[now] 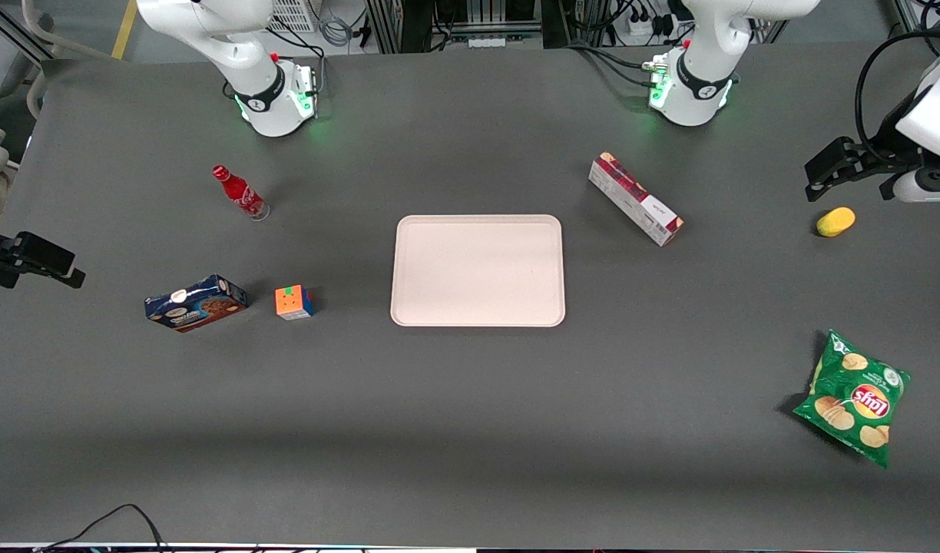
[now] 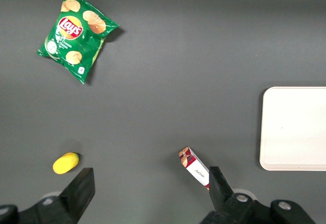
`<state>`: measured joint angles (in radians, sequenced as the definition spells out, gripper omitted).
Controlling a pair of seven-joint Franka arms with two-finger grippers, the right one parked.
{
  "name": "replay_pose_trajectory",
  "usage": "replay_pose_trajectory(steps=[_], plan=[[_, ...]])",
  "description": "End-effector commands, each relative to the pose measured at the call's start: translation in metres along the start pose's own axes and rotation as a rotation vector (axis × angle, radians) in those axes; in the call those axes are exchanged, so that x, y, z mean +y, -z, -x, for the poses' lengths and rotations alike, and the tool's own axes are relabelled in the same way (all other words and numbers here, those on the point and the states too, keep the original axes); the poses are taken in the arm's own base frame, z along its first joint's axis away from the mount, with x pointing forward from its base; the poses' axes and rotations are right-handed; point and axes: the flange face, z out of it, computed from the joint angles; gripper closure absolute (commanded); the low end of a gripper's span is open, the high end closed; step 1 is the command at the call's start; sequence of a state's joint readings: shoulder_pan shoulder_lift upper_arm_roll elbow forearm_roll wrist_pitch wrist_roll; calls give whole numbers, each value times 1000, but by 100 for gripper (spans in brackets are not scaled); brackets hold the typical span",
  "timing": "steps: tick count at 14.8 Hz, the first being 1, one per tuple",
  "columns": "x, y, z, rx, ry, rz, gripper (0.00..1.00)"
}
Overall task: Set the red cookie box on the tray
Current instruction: 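Move the left gripper over the upright red plaid cookie box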
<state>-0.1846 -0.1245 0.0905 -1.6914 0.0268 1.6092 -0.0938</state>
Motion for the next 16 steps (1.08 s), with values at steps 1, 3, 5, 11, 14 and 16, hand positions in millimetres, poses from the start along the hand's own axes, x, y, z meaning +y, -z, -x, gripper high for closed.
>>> replay_pose_trajectory(steps=[1, 3, 5, 11, 14, 16], plan=[[-1, 1, -2, 16, -7, 0, 0], [0, 1, -2, 16, -4, 0, 0], [1, -6, -3, -6, 17, 8, 0], [65, -75, 36, -112, 344, -42, 0], [68, -128, 75, -145, 475, -54, 0], [75, -154, 95, -207, 557, -47, 0]])
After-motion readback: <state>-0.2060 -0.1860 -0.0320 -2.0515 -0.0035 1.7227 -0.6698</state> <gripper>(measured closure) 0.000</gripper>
